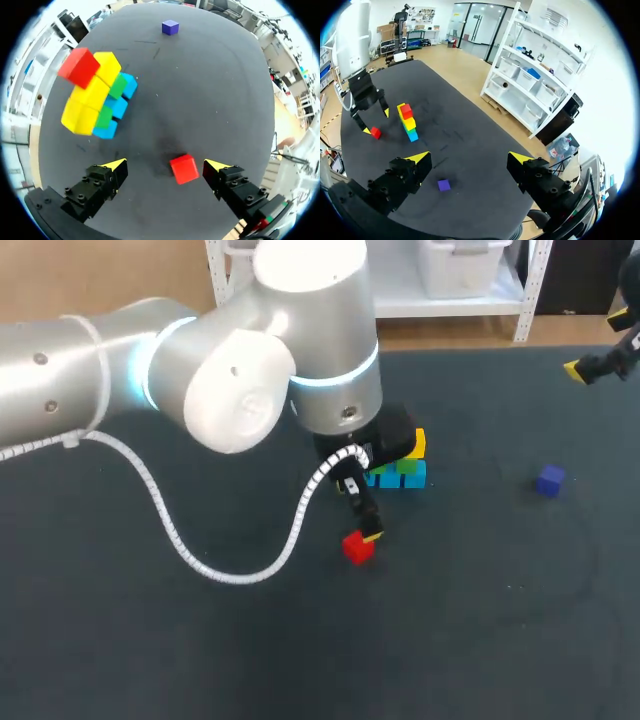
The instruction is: Place the blue cubes, place green cubes on the blue cubes, place the yellow cubes on the green cubes, then place the red cubes on the yellow cubes, and place purple cube on the red cubes.
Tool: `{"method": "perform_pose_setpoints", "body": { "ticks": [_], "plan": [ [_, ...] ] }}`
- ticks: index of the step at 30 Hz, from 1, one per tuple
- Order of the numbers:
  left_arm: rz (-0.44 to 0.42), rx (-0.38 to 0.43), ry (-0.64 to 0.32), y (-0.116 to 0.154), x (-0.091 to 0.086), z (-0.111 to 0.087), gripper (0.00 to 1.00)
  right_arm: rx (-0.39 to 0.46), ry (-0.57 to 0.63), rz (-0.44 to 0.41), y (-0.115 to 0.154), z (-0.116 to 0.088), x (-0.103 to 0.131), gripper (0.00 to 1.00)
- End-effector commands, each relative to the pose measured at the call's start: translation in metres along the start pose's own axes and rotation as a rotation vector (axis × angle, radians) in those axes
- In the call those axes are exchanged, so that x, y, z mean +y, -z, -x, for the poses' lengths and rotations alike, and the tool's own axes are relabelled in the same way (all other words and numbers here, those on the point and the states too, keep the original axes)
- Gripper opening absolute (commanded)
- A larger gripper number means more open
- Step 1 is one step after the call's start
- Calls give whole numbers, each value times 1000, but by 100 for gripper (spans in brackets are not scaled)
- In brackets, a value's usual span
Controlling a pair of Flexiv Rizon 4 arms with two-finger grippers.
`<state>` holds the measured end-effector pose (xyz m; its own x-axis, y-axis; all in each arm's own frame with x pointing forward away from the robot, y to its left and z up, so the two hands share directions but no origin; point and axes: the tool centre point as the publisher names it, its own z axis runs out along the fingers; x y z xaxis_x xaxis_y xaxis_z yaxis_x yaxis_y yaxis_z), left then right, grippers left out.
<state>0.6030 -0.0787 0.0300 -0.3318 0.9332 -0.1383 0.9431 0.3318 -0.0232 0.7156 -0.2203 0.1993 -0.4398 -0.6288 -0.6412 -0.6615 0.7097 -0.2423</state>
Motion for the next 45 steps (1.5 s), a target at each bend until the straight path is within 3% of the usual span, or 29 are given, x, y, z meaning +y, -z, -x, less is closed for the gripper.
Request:
{"method": "perform_pose_setpoints", "body": {
  "ticks": [1,6,20,23,24,25,27,29,37,45],
  "plan": [
    [16,-49,37,-3,-12,-16,100,-4,-2,-62,1,-2,3,100],
    [11,-61,85,-12,-18,-15,100,-4,-2,-62,1,-2,3,100],
    [-57,-33,144,-35,-7,-2,99,-4,-2,-62,1,-2,3,100],
    [-59,-34,144,-34,-7,0,71,-4,-2,-62,1,-2,3,100],
    [-58,-31,146,-34,-7,1,50,-4,-2,-62,1,-2,3,100],
    [-60,-25,148,-34,-6,1,40,-4,-2,-62,1,-2,3,100],
    [-61,-16,151,-35,-5,0,31,-4,-2,-62,1,-2,3,100],
    [-62,-4,157,-36,-3,-2,3,-4,-2,-62,1,-2,3,100],
    [-67,48,128,-31,-4,-6,0,-4,-2,-62,1,-2,3,100],
    [-50,95,-86,-13,-11,-19,0,-4,-2,-62,1,-2,3,100]
  ]
}}
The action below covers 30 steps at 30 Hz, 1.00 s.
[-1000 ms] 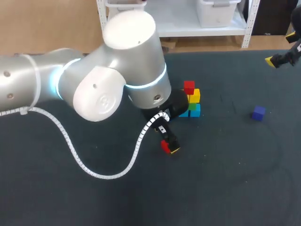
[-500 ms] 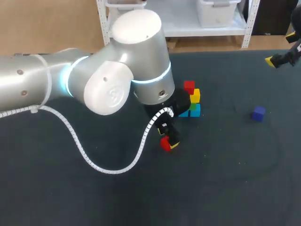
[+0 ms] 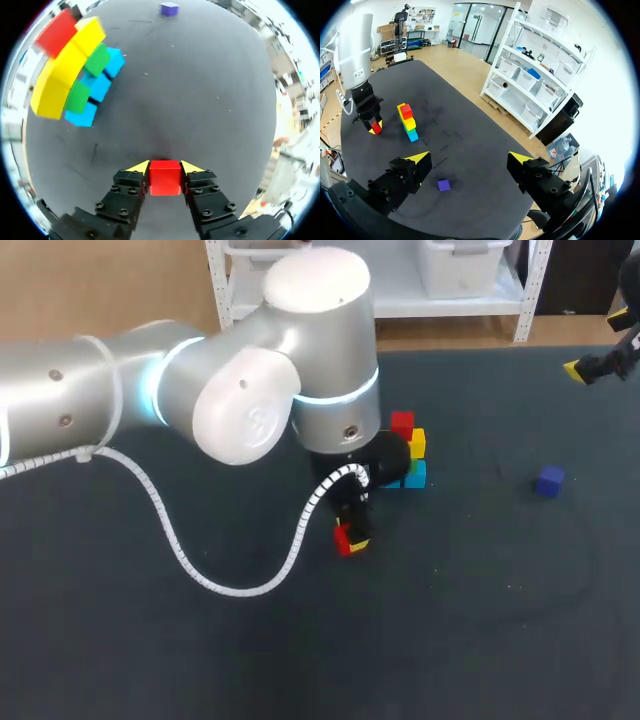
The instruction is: Place the blue cubes, place green cubes on the blue cubes, place the yellow cubes on the green cubes, then place the red cubes on the yellow cubes, and place purple cube on the red cubes.
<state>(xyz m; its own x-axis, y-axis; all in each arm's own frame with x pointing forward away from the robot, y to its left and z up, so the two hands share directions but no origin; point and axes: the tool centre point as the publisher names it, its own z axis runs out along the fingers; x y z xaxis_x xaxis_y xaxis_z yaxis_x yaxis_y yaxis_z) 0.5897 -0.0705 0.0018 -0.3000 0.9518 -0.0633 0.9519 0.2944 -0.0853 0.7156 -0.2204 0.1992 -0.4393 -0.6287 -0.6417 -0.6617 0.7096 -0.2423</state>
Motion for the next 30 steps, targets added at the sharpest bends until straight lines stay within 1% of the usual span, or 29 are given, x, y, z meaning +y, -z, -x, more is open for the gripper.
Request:
{"method": "perform_pose_setpoints", "body": {
  "ticks": [1,2,7,10,12,13,14,15,17,21,27,29,30],
  "plan": [
    [24,24,-62,17,-2,-8,0,-3,-2,-62,1,-2,4,100],
    [37,36,-79,21,-3,-13,0,-3,-2,-62,1,-2,4,100],
    [77,16,-132,46,-4,-32,0,-3,-2,-62,1,-2,4,100],
    [113,-2,-122,60,1,-39,0,-3,-2,-62,1,-2,4,100],
    [129,-39,-102,71,5,-43,0,-3,-2,-62,1,-2,4,100],
    [147,-41,-99,76,7,-44,0,-3,-2,-62,1,-2,4,100],
    [167,-16,-97,79,9,-44,0,-3,-2,-62,1,-2,4,100],
    [179,-7,-90,82,12,-41,0,-3,-2,-62,1,-2,4,100],
    [182,-10,-112,87,16,-36,0,-3,-2,-62,1,-2,4,100],
    [167,28,-142,90,29,-16,0,-3,-2,-62,1,-2,4,100],
    [115,39,-178,96,56,17,0,-3,-2,-62,1,-2,4,100],
    [91,40,-178,101,62,28,0,-3,-2,-62,1,-2,4,100],
    [75,35,-162,104,65,33,0,-3,-2,-62,1,-2,4,100]
  ]
}}
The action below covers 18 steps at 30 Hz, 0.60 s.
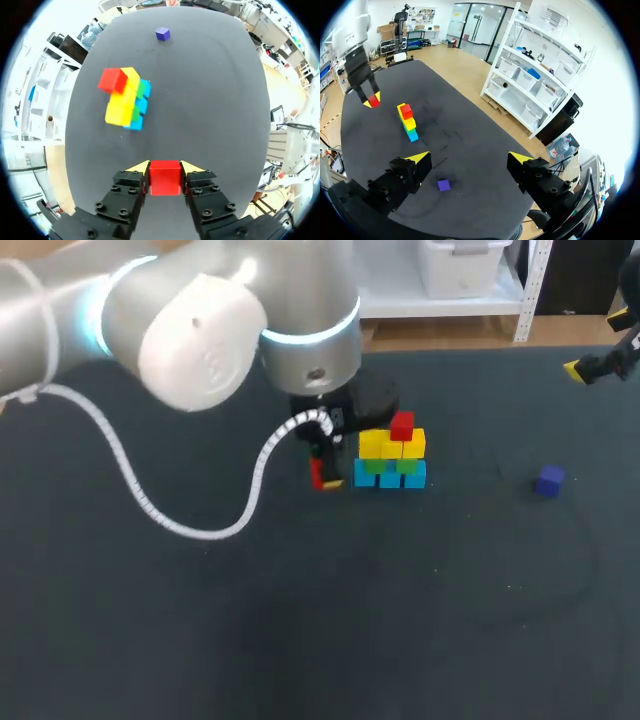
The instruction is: Place the blue cubes, place green cubes on the blue cubes, place the yellow cubes on the green cubes, then place the red cubes on the yellow cubes, and place purple cube on the red cubes.
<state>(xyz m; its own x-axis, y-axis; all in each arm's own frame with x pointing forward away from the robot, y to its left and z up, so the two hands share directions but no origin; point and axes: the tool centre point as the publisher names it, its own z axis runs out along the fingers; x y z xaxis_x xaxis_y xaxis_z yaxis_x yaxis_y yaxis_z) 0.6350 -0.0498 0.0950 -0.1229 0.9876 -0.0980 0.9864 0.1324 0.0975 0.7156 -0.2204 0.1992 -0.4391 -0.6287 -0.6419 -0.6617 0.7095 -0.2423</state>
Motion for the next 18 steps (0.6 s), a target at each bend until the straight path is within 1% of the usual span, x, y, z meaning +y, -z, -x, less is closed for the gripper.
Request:
{"method": "perform_pose_setpoints", "body": {
  "ticks": [1,2,4,9,14,18],
  "plan": [
    [-112,64,31,4,35,31,0,-3,-2,-62,1,-2,4,100],
    [-115,78,21,5,37,34,0,-3,-2,-62,1,-2,4,100],
    [-124,68,4,8,40,40,0,-3,-2,-62,1,-2,4,100],
    [-122,88,-69,13,45,53,0,-3,-2,-62,1,-2,4,100],
    [-120,106,-119,11,50,59,0,-3,-2,-62,1,-2,4,100],
    [-126,92,-144,4,57,60,0,-3,-2,-62,1,-2,4,100]
  ]
}}
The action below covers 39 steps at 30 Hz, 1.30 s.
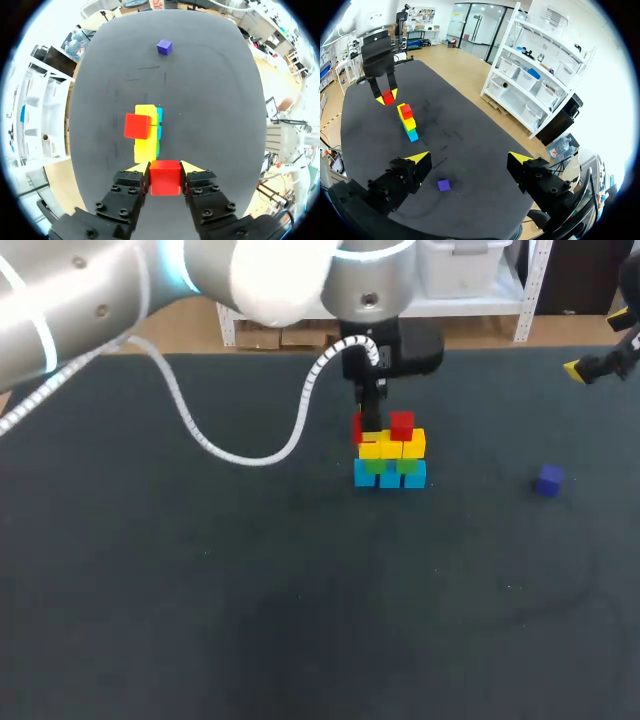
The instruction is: Place the blue cubes, place green cubes on the blue cubes, place the yellow cubes on the green cubes, then place the red cubes on the yellow cubes, and place purple cube on the red cubes.
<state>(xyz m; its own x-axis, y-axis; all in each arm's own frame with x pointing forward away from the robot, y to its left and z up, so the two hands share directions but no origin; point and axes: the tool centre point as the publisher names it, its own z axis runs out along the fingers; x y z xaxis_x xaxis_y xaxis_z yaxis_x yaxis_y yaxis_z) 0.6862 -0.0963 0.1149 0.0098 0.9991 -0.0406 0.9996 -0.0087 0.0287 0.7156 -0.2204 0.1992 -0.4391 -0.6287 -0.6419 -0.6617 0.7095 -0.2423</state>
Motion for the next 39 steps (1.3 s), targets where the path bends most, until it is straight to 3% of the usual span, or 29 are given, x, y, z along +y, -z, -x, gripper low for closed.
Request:
{"method": "perform_pose_setpoints", "body": {
  "ticks": [1,13,39],
  "plan": [
    [-47,32,-16,-6,13,4,0,-3,-2,-62,1,-2,4,100],
    [-1,-66,4,-11,28,-2,0,-3,-2,-62,1,-2,4,100],
    [-14,-107,-67,-22,32,19,0,-3,-2,-62,1,-2,4,100]
  ]
}}
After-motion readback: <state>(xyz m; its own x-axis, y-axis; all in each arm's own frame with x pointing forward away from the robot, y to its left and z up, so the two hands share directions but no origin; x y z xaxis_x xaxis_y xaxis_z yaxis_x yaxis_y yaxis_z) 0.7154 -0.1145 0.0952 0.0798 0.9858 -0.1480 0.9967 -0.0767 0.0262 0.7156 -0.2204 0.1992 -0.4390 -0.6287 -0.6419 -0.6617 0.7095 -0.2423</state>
